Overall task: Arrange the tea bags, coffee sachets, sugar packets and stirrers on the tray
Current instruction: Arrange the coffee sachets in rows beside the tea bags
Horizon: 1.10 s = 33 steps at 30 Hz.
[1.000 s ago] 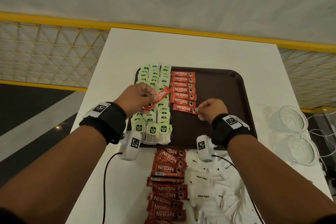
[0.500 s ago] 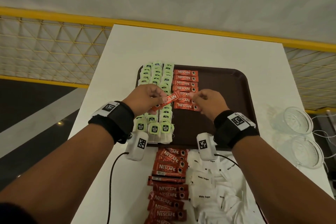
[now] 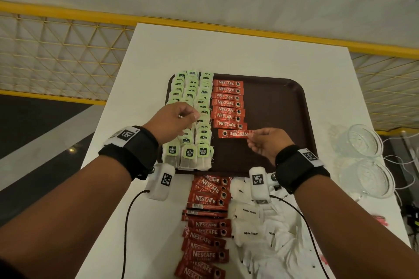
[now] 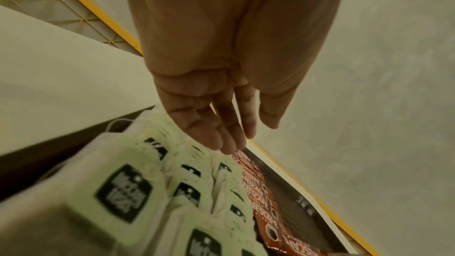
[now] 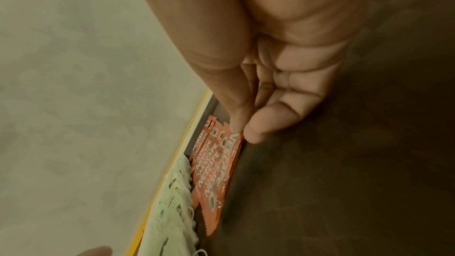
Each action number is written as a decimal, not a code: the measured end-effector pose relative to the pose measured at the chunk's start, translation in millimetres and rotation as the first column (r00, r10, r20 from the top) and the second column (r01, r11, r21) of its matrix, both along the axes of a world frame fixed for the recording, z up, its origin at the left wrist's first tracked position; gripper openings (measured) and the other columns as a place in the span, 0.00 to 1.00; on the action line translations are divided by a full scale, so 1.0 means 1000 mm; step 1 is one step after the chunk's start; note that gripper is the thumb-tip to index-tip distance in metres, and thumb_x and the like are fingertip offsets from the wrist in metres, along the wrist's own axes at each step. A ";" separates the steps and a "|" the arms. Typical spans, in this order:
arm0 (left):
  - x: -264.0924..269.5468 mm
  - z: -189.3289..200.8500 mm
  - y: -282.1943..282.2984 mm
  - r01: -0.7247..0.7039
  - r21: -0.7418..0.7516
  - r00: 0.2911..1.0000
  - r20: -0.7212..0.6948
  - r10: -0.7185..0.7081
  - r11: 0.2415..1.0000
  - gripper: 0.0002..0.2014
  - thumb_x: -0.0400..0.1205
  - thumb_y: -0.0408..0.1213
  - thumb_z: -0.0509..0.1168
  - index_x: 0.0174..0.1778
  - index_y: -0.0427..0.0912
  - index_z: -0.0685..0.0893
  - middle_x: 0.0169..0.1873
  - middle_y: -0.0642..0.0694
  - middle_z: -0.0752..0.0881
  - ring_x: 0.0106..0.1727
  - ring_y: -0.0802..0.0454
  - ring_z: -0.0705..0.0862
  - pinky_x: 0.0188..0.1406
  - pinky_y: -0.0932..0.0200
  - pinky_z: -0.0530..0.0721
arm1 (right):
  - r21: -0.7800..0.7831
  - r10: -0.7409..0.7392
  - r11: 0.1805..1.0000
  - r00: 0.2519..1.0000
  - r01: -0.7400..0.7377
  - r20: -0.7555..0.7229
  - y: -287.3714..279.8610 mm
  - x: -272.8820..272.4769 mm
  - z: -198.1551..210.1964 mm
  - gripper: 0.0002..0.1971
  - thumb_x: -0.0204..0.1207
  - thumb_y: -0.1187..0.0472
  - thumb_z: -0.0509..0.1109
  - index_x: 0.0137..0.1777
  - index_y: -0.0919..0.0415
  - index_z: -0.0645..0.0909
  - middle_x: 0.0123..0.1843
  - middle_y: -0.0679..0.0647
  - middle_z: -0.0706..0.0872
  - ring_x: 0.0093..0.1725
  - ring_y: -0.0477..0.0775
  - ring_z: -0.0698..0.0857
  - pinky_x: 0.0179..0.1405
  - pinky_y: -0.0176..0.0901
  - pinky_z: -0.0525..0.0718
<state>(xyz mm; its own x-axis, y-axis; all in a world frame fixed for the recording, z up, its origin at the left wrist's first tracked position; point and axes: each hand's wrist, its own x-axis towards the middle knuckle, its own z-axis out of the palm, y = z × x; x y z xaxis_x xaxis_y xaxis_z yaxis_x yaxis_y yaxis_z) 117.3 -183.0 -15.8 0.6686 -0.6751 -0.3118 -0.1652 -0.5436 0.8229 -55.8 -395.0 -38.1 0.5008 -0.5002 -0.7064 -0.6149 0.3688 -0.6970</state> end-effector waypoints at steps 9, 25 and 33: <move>-0.022 0.017 -0.019 0.230 0.015 0.964 0.131 -0.230 0.973 0.08 0.82 0.47 0.69 0.54 0.50 0.87 0.53 0.59 0.86 0.52 0.61 0.83 0.54 0.60 0.80 | -0.481 0.585 0.702 0.811 -0.525 -0.031 0.015 0.028 0.053 0.04 0.81 0.58 0.69 0.49 0.56 0.84 0.41 0.51 0.85 0.39 0.45 0.82 0.40 0.37 0.80; -0.033 0.011 -0.018 -0.158 -0.211 0.936 -0.343 0.078 0.965 0.13 0.80 0.34 0.73 0.56 0.34 0.80 0.53 0.37 0.88 0.50 0.47 0.92 0.52 0.56 0.90 | -0.020 0.090 0.996 0.969 -0.087 0.232 0.029 0.004 0.029 0.11 0.77 0.63 0.73 0.57 0.66 0.85 0.39 0.53 0.88 0.32 0.43 0.84 0.33 0.34 0.82; -0.035 -0.009 0.021 -0.130 -0.098 0.974 -0.199 0.109 0.987 0.10 0.82 0.42 0.70 0.53 0.38 0.83 0.47 0.41 0.90 0.49 0.48 0.91 0.52 0.51 0.90 | -0.136 0.192 0.967 0.968 -0.215 -0.165 0.000 -0.002 0.000 0.09 0.74 0.60 0.78 0.52 0.60 0.86 0.40 0.54 0.89 0.28 0.44 0.77 0.25 0.35 0.77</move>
